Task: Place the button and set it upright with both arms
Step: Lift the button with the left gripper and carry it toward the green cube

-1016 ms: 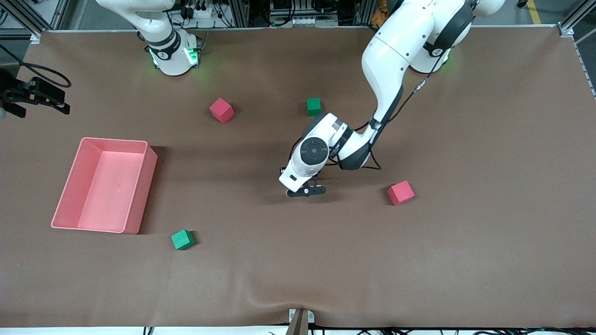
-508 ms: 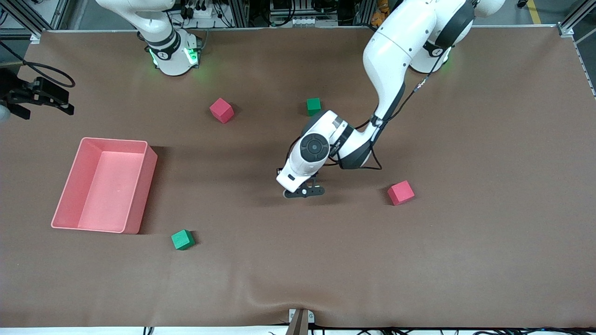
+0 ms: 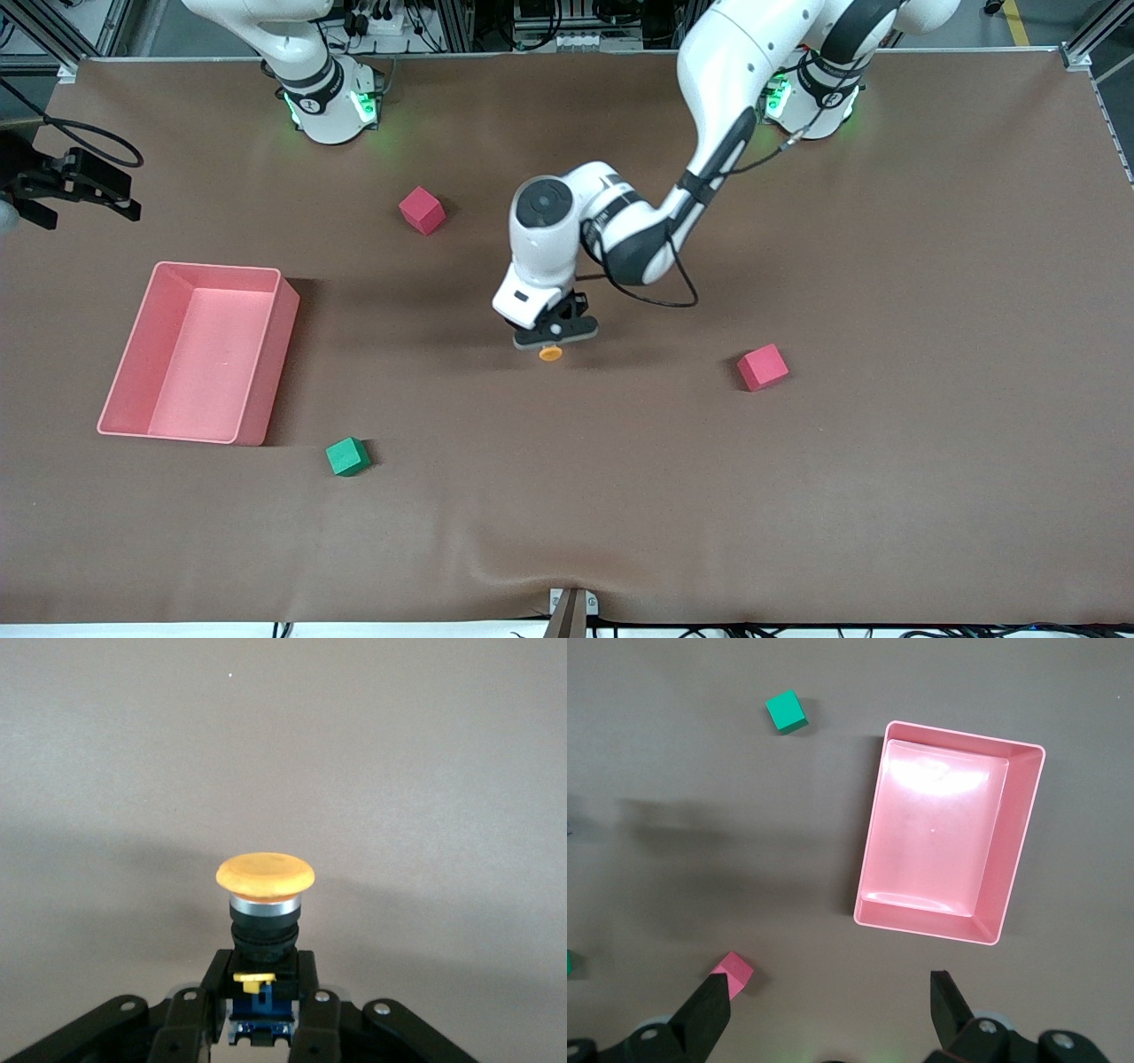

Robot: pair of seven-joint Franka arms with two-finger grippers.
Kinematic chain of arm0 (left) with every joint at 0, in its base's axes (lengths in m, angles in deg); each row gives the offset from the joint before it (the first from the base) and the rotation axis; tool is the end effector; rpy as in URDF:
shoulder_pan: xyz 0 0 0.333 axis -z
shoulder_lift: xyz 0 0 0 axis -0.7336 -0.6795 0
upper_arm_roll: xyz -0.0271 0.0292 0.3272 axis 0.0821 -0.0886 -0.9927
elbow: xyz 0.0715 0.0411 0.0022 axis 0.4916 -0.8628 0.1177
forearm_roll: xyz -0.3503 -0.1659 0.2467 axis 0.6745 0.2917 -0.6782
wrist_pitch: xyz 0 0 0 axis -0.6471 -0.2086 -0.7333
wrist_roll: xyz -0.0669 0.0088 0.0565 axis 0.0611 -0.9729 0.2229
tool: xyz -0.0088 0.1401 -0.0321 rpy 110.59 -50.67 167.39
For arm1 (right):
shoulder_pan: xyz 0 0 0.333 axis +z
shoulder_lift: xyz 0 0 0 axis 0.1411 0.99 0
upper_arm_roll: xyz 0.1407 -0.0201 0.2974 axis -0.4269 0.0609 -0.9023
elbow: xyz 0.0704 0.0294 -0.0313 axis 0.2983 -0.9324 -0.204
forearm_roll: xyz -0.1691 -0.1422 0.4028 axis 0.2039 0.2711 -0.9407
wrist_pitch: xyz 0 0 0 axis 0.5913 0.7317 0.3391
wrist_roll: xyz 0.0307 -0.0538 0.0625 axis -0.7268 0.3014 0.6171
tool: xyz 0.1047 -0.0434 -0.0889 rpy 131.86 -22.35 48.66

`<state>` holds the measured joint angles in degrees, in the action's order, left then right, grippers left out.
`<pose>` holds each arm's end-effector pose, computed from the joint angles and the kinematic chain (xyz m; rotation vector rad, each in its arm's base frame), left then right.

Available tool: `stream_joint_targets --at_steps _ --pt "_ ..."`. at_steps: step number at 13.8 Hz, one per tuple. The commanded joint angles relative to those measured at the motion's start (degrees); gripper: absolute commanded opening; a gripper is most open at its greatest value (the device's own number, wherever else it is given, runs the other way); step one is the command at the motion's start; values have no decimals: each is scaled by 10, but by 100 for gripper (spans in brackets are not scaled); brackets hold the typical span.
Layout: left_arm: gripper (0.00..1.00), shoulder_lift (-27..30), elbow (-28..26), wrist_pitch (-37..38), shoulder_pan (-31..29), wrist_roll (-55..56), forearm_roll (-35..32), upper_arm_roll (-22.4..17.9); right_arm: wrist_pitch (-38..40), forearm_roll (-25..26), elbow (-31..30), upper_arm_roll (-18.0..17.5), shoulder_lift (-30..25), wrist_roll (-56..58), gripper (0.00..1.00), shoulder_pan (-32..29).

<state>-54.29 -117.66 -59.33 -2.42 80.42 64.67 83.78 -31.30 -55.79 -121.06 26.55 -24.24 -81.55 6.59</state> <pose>0.5471 -0.6331 0.2139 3.0571 0.3569 0.2202 0.6112 0.0040 0.6465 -3.1195 -0.1459 0.0665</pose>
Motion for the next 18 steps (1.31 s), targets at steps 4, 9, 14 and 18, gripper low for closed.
stream_joint_targets --at_steps 4,9,14,18 --pt "0 12 -15 52 62 279 -191 -7 -15 -5 5 3 -1 5 100 2" --pt "0 6 -15 170 125 411 -329 -7 -28 -5 4 3 0 4 100 3" --pt "0 -7 -17 285 171 542 -389 -8 -33 -6 4 3 1 4 100 1" --pt "0 -41 -18 324 206 611 -438 -8 -33 -6 2 3 2 4 100 -1"
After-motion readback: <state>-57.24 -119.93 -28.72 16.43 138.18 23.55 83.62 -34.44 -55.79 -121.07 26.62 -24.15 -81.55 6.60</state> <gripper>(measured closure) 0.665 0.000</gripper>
